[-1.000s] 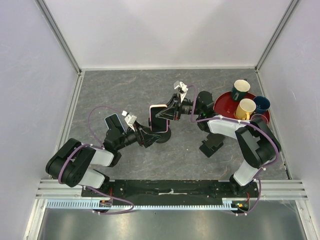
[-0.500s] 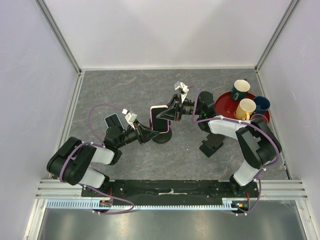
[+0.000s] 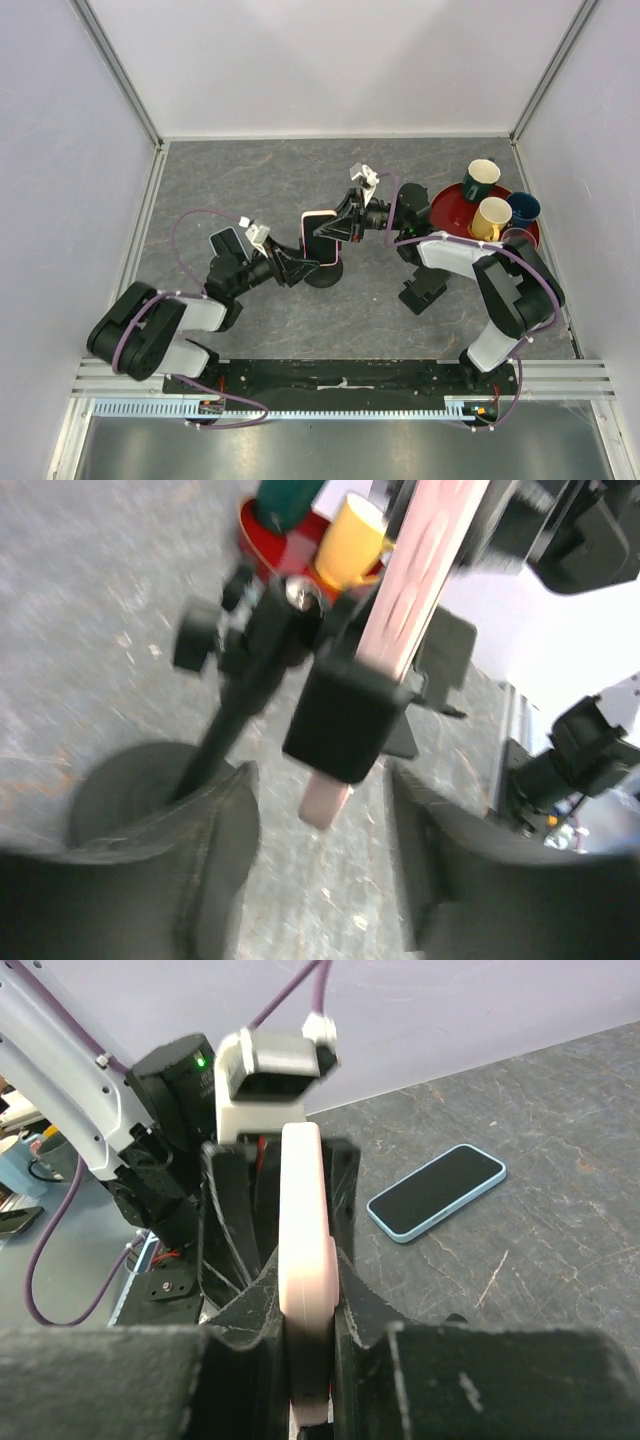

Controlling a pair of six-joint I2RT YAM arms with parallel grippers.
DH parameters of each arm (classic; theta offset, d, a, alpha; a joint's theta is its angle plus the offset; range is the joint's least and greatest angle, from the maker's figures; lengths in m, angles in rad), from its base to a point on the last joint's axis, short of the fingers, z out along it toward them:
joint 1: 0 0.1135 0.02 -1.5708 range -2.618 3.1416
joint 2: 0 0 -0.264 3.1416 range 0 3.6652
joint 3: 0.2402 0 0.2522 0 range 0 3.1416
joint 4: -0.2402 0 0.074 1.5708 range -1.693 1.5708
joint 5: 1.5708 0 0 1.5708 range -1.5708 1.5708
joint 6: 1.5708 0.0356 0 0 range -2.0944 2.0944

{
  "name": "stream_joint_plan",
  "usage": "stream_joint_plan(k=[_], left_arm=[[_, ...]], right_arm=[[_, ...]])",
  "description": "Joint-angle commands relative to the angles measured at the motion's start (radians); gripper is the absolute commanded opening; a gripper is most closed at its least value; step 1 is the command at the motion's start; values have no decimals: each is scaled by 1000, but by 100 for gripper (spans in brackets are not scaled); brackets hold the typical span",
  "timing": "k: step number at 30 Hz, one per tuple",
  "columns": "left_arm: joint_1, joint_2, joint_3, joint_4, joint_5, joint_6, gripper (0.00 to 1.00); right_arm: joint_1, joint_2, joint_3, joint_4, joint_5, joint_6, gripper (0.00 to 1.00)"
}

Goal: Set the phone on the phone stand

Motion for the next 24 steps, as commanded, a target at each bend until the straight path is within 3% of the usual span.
stream_joint_plan(k=[1, 2, 3, 5, 6, 7, 9, 11, 14, 15, 18, 19, 21, 24], left_arm=[[11, -156, -14, 34, -153, 4, 82], [11, -259, -40, -3, -174, -7, 92], [11, -313, -51, -60, -189, -15, 92], [11, -524, -42, -323, -226, -12, 93], [11, -607, -20, -452, -248, -6, 93], [10, -670, 7, -711, -290, -5, 93], [10, -794, 98, -888, -370, 14, 91], [10, -809, 209, -1081, -371, 53, 85], [8, -725, 382, -1291, -357, 50, 81], [7, -697, 423, -1331, -355, 44, 80], [-21, -588, 564, -1471, -398, 7, 83], [-48, -556, 617, -1500, -415, -7, 89], [-85, -530, 662, -1569, -467, -18, 91], [-165, -510, 736, -1634, -580, -39, 92]], right_arm=[[2, -49, 4, 2, 5, -26, 0], [2, -52, 6, -8, 7, -39, 0], [4, -50, 6, -14, 6, -40, 0], [2, -52, 6, -18, 2, -43, 0], [4, -53, 6, -27, 5, -48, 0], [4, -57, 6, -38, 13, -57, 0], [13, -66, 9, -93, 24, -104, 0], [24, -81, 13, -170, 48, -144, 3], [47, -99, 16, -236, 88, -214, 27], [53, -103, 15, -264, 99, -223, 40], [53, -124, 7, -319, 150, -253, 62], [54, -135, 4, -342, 168, -284, 67], [54, -171, -7, -397, 216, -312, 82], [36, -224, -22, -460, 231, -355, 98]])
